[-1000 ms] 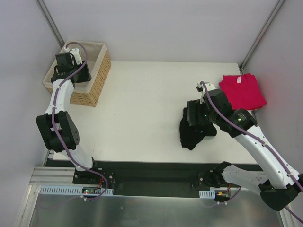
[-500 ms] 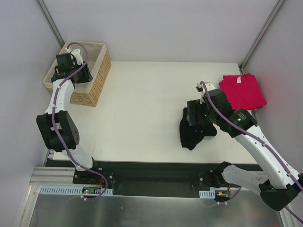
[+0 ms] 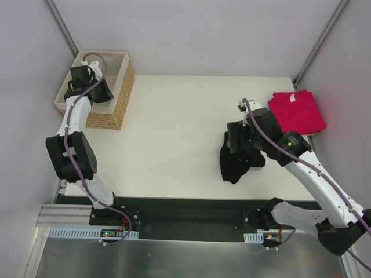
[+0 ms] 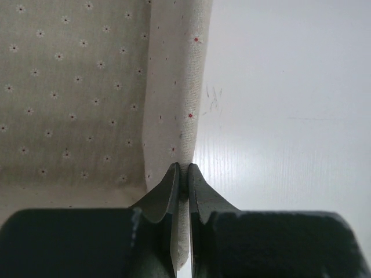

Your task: Fold and stack the t-shirts

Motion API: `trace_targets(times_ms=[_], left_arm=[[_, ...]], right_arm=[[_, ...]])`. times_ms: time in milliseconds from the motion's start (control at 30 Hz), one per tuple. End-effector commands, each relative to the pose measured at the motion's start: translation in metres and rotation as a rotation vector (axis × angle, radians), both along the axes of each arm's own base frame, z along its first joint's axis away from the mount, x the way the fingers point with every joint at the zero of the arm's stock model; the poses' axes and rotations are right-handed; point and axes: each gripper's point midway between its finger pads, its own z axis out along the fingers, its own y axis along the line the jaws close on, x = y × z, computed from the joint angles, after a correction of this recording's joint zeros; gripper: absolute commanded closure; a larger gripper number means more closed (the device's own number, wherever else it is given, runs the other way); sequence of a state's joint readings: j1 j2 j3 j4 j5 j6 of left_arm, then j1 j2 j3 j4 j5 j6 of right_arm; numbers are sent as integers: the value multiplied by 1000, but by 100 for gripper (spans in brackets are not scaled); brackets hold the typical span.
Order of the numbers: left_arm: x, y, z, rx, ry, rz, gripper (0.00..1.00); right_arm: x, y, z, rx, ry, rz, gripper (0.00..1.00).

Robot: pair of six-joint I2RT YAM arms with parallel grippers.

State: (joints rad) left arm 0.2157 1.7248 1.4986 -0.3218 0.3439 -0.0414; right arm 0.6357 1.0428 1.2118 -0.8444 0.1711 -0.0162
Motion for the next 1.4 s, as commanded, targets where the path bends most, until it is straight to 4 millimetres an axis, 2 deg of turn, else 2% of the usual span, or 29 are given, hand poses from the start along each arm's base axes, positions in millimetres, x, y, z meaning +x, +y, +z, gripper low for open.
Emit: trace_targets(times_ms=[0,233,467,567,600,667,733,867,1100,1200,1300,1367], left_arm=[[15,-4,1,-68,21,56,100],[40,1,15,-75,-17,133,100],[48,3,17,-69,-35,151,100],[47,5,19,-57,-41,157,77],[46,5,22,-53,-46,156,54],[46,5,25,-51,-53,152,40],[46,4,31,-51,-66,150,33],[50,0,44,-66,-96,125,27],[58,-10,75,-100,-164,72,23],[56,-18,96,-115,-209,21,22],[43,-49,131,-143,-292,-180,22],[24,-78,146,-183,-325,-334,22]], right_arm=[[6,7,6,23,-29,8,16],[6,8,2,15,-14,12,16],[7,10,-1,9,-5,17,16],[7,10,-1,13,-4,16,16],[7,10,-1,14,-7,15,16],[7,10,1,17,-12,15,16],[7,10,2,20,-16,15,16],[7,9,5,26,-26,14,16],[4,6,9,35,-36,9,16],[4,4,12,41,-56,-4,16],[7,-3,18,16,-92,-20,16],[12,-14,30,-9,-142,-42,14]])
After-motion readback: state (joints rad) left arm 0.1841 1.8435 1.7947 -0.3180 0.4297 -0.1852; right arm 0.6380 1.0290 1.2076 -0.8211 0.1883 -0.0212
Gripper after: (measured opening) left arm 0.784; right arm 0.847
